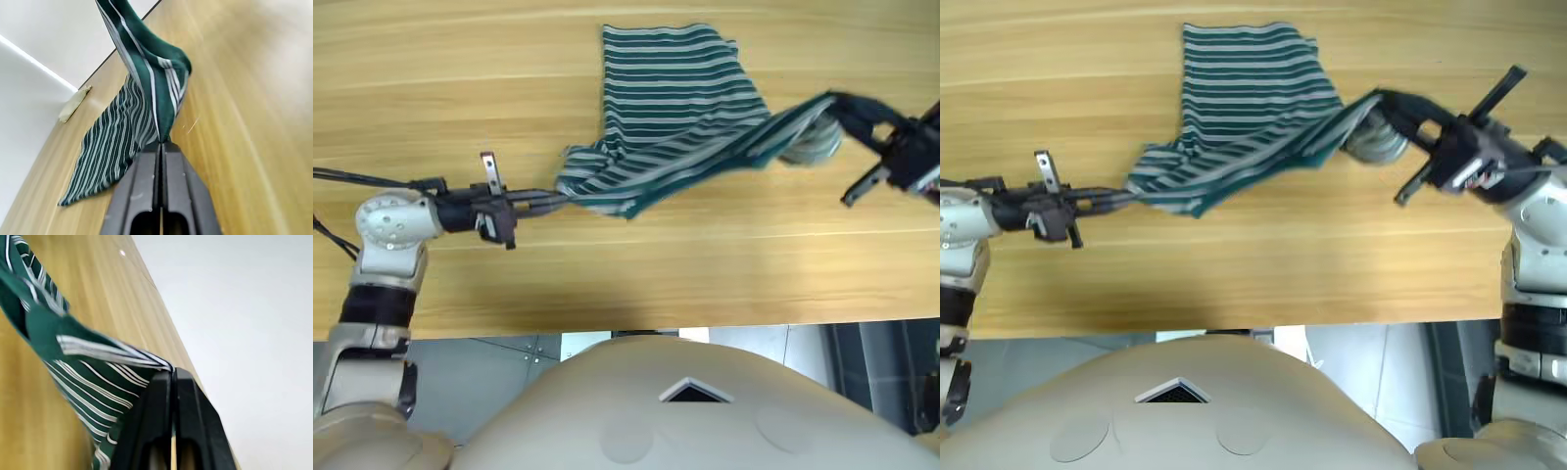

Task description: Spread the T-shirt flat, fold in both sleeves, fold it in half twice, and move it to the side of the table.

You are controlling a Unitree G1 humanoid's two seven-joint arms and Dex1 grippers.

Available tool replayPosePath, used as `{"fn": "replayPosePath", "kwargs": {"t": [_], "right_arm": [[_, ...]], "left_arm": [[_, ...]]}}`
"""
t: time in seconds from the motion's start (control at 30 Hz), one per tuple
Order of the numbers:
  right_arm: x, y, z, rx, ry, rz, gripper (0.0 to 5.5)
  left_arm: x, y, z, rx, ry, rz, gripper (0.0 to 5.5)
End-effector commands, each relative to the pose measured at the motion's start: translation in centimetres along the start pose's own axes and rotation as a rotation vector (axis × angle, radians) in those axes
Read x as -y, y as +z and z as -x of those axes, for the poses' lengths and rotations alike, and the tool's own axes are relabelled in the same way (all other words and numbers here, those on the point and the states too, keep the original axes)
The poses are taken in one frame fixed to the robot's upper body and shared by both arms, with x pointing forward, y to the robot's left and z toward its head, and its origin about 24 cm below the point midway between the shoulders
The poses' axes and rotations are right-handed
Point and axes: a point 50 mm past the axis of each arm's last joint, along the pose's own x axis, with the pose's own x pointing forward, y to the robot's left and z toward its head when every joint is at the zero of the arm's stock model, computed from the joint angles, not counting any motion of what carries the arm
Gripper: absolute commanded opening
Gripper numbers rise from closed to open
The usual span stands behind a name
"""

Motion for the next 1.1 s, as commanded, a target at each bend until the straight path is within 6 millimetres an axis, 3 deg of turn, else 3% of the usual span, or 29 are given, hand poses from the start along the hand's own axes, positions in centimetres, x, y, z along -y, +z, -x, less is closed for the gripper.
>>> {"fn": "replayPosePath", "kwargs": {"t": [0.03,0.23,0.4,0.5,0.57,0.9,1.0,1.1], "right_arm": [[-1.1,1.0,0.5,0.042,0.147,-0.004,0.00],[-3.0,0.1,0.9,-0.006,0.290,-0.050,0.00],[-7.1,-1.0,0.3,-0.062,0.537,-0.141,0.00],[-9.3,-1.0,0.0,-0.061,0.659,-0.189,0.58],[-10.8,-0.6,0.1,-0.052,0.743,-0.226,0.95],[-14.1,0.5,2.4,-0.092,0.991,-0.343,2.67],[-12.6,0.7,2.8,-0.090,0.955,-0.333,3.24],[-9.7,0.7,3.1,-0.094,0.855,-0.290,3.70]], "left_arm": [[-0.3,0.7,0.8,-0.018,-0.042,-0.011,0.02],[1.2,0.5,0.9,-0.100,-0.184,-0.002,0.02],[4.4,0.0,0.8,-0.190,-0.434,0.033,0.02],[5.5,-0.1,0.9,-0.210,-0.526,0.061,0.00],[6.1,-0.2,1.2,-0.227,-0.582,0.085,0.36],[4.5,0.1,3.7,-0.318,-0.578,0.101,1.92],[2.7,2.2,3.6,-0.172,-0.471,0.120,2.44],[-0.7,4.4,3.7,0.030,-0.276,0.109,2.80]]}}
